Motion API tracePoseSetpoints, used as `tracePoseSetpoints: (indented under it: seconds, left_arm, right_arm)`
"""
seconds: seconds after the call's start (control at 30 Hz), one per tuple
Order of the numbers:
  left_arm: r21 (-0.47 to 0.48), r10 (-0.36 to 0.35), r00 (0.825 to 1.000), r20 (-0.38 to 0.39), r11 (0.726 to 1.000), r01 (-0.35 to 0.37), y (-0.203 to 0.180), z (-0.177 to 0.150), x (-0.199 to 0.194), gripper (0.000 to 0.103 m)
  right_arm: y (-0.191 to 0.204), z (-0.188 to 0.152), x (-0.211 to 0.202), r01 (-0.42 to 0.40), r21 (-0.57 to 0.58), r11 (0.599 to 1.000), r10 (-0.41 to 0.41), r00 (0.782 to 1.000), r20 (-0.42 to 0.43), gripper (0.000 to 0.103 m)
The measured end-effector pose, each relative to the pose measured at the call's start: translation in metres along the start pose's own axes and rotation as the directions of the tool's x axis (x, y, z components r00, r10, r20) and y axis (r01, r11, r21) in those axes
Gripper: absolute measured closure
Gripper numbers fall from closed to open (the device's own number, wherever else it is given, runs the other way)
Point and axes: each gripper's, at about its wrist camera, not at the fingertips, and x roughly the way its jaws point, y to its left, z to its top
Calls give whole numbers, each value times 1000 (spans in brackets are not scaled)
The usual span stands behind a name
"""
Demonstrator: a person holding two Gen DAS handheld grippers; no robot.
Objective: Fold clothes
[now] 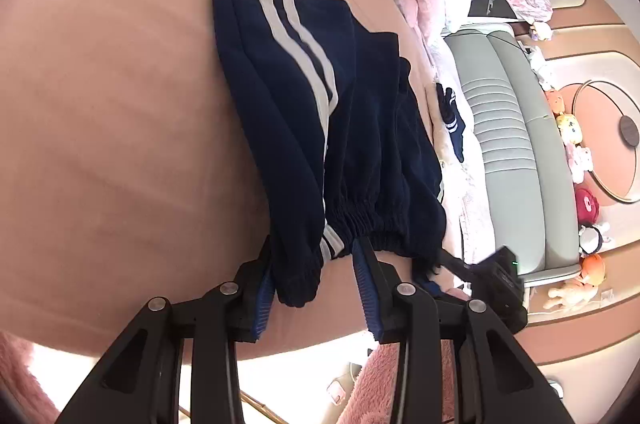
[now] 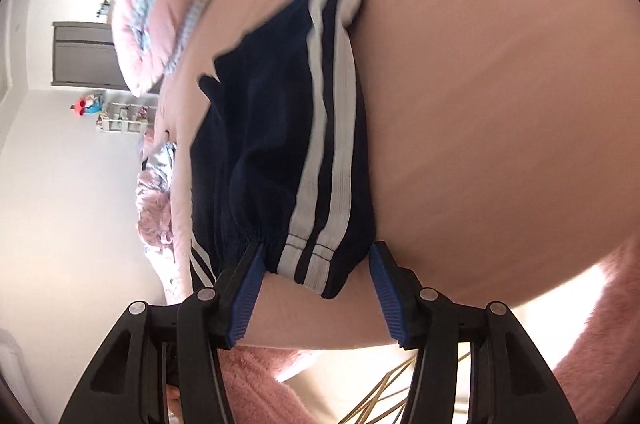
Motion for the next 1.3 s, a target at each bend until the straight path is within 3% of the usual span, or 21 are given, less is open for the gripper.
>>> tracePoseSetpoints:
  seconds: [0.13,0.2,0.3,0.37,0.4,0.47,0.53,0.57,0.63,0.67,0.7,0.77,0.87,0.97,1.03,1.13,1.17,1.3]
  left_arm:
    - [-12,-21,1000,-8,1000,21,1,-1,2,70]
    - [-16,-28,1000,-10,999,27,1,-1,3,70]
    - [-23,-37,999,-12,999,37,2,-1,4,70]
    - [-19,-33,999,-12,999,33,1,-1,5,70]
    - [-16,-31,999,-11,999,31,1,-1,5,70]
    - [-11,-26,1000,-9,1000,26,1,-1,4,70]
    - [6,-12,1000,-2,1000,12,-1,-2,3,70]
    - [47,40,999,26,998,-42,-6,-3,0,76]
    - [145,166,982,95,973,-178,-19,-7,-7,79]
    - [196,233,963,137,946,-256,-27,-9,-10,79]
    - [211,260,952,162,933,-291,-32,-11,-14,79]
    - [194,243,955,172,942,-275,-31,-12,-20,79]
    - [136,231,962,144,958,-250,-17,-7,-21,79]
    - [72,130,985,111,988,-138,-6,-3,-21,79]
    - [39,65,995,81,997,-68,-1,-1,-18,79]
    - [18,63,997,51,998,-64,5,-1,-13,79]
    - [1,42,998,42,999,-42,7,-1,-12,79]
    - [-11,28,999,32,1000,-28,11,-3,-14,79]
  right_arm:
    - [-28,-3,1,-179,216,960,174,984,42,59]
    - [-33,-4,-3,-187,222,957,176,982,69,62]
    - [-23,-1,-15,-91,111,990,82,993,89,66]
    - [-6,-1,-22,51,-30,998,-48,992,113,72]
    - [4,-2,-24,144,-116,983,-129,983,129,73]
    - [30,-10,-16,334,-290,897,-289,939,185,75]
    - [49,-19,-9,473,-403,784,-399,880,258,76]
    - [58,-24,-5,537,-451,713,-445,844,300,76]
    - [79,-39,2,673,-533,512,-508,738,444,76]
    - [82,-42,0,681,-545,489,-510,730,455,76]
    - [83,-43,-2,674,-553,491,-508,736,446,76]
    - [84,-46,-6,659,-567,495,-505,749,429,75]
    - [68,-33,-20,572,-507,645,-452,820,352,74]
    - [51,-19,-34,463,-418,782,-375,885,277,74]
    - [40,-9,-43,381,-348,857,-314,920,233,74]
    - [23,5,-57,248,-230,941,-210,961,178,74]
    - [17,10,-62,202,-188,961,-172,971,163,74]
    - [21,8,-55,260,-227,939,-226,960,168,73]
